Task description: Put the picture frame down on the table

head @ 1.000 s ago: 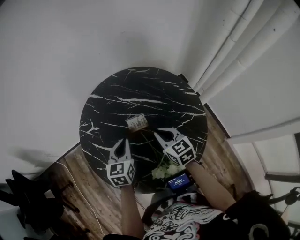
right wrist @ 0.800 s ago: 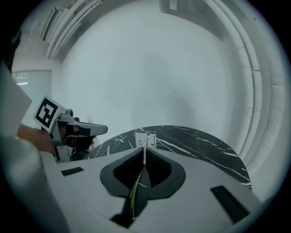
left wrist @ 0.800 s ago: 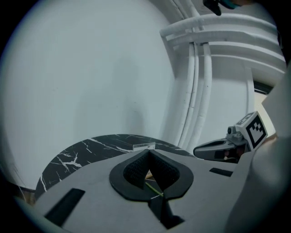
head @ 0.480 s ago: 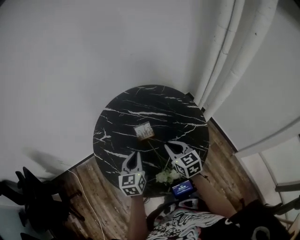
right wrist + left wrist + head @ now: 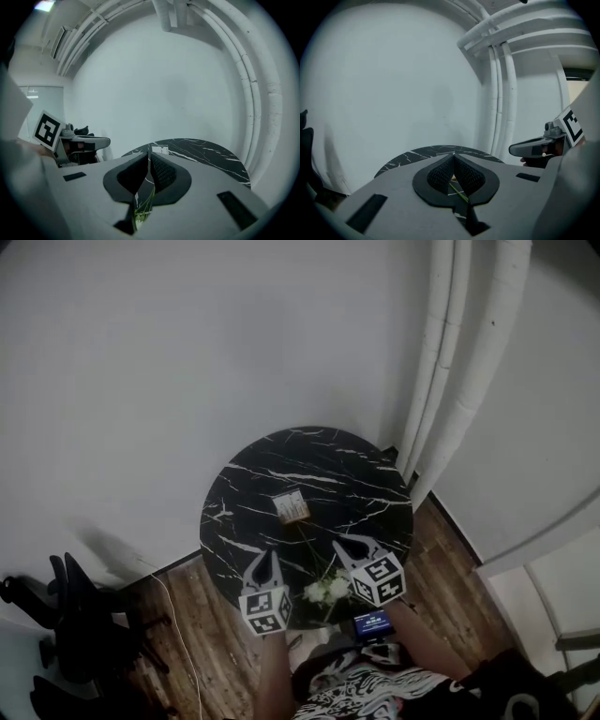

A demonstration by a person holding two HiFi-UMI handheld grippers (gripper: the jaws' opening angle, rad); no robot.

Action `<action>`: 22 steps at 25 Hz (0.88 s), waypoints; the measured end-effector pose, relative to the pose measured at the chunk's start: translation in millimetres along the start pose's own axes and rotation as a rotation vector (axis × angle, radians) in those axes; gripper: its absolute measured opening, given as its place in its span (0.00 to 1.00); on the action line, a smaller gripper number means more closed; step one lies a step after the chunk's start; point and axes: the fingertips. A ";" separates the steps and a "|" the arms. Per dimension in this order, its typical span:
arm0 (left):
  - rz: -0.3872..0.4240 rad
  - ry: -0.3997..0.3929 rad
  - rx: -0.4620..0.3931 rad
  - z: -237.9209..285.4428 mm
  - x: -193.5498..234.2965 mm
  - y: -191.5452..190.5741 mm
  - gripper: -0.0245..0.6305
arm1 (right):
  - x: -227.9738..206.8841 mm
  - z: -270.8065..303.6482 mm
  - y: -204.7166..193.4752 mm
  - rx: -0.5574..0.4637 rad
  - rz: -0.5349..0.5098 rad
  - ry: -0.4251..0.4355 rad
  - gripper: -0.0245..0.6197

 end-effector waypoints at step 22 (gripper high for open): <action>-0.041 0.064 -0.046 -72.4 -26.4 -23.8 0.06 | 12.0 -69.6 -20.6 -0.032 -0.083 -0.033 0.07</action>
Point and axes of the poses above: the fingertips, and each gripper's own axes: z forward along the fingers, x to its left, y out of its top
